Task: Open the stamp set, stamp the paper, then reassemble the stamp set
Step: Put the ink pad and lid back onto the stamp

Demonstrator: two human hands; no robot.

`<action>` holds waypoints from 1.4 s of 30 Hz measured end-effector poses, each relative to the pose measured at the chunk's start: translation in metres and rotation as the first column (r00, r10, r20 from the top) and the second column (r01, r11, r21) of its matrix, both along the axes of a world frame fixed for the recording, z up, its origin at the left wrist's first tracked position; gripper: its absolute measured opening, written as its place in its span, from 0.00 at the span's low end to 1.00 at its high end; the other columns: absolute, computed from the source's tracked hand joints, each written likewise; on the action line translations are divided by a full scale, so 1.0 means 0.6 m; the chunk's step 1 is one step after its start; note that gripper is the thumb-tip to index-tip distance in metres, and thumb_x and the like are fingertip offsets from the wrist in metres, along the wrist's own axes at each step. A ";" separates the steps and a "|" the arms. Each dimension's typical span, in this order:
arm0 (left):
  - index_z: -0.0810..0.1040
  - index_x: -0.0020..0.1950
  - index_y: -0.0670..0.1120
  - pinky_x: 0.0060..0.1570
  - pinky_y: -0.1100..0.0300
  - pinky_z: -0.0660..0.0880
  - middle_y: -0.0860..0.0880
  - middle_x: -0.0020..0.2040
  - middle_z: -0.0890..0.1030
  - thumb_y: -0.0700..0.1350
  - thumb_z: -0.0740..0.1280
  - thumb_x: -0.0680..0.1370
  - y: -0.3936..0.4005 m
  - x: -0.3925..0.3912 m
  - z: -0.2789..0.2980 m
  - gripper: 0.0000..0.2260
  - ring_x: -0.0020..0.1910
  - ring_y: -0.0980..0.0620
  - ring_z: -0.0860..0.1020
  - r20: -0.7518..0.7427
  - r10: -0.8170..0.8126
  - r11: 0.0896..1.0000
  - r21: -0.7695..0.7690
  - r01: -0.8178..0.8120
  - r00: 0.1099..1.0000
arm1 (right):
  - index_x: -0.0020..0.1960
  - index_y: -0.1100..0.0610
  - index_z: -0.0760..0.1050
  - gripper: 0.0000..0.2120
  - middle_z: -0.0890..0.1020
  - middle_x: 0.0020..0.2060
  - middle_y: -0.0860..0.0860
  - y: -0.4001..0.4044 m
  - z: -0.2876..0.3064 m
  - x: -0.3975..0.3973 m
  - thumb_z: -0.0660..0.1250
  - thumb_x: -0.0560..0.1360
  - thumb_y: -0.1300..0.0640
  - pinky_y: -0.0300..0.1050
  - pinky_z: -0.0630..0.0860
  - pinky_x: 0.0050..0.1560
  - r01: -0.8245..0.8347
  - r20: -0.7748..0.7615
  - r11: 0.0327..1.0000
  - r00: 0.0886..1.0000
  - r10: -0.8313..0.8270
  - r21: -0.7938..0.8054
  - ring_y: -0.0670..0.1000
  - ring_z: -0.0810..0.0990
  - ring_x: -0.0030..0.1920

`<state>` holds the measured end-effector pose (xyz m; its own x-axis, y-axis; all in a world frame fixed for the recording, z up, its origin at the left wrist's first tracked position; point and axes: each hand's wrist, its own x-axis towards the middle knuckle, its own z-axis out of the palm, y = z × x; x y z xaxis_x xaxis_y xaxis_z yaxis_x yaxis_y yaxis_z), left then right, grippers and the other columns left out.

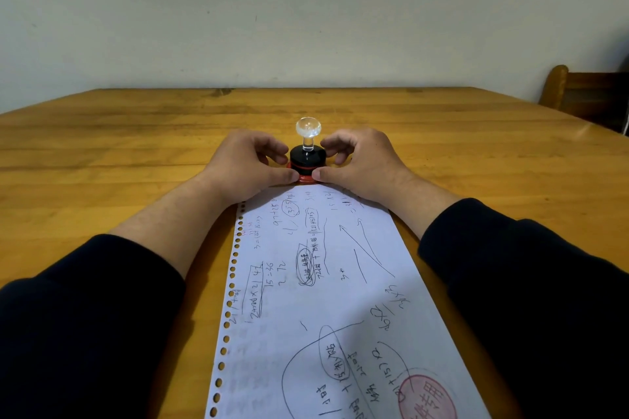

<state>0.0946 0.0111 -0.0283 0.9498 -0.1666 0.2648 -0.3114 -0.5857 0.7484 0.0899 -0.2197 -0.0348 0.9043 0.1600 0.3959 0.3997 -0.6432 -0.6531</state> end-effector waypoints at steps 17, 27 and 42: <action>0.85 0.48 0.41 0.24 0.64 0.71 0.40 0.46 0.89 0.35 0.81 0.69 0.025 -0.006 0.023 0.10 0.43 0.40 0.82 -0.268 -0.045 0.981 -0.192 -0.008 0.962 | 0.51 0.51 0.87 0.19 0.89 0.45 0.47 -0.021 0.004 0.005 0.87 0.62 0.61 0.45 0.85 0.55 0.028 -0.183 0.989 0.983 -0.001 0.146 0.44 0.88 0.47; 0.84 0.42 0.48 0.34 0.71 0.75 0.52 0.39 0.87 0.40 0.84 0.66 -0.002 -0.013 0.014 0.12 0.34 0.63 0.83 -0.030 0.056 0.998 0.014 -0.056 0.998 | 0.49 0.54 0.87 0.17 0.89 0.41 0.48 -0.013 0.003 0.002 0.87 0.62 0.60 0.39 0.84 0.48 0.048 -0.169 0.994 0.985 -0.030 0.099 0.44 0.88 0.41; 0.84 0.44 0.44 0.35 0.75 0.75 0.49 0.42 0.87 0.39 0.83 0.67 -0.013 0.002 0.004 0.11 0.38 0.55 0.83 0.039 0.082 0.996 0.024 -0.083 0.996 | 0.46 0.44 0.85 0.16 0.86 0.40 0.40 -0.007 0.000 0.011 0.83 0.67 0.62 0.37 0.81 0.52 0.022 -0.157 0.997 0.988 -0.009 0.080 0.37 0.85 0.44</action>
<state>0.0958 0.0036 -0.0258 0.9500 -0.0957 0.2972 -0.2890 -0.6295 0.7213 0.0965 -0.2241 -0.0350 0.9580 0.1189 0.2608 0.2793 -0.5910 -0.7568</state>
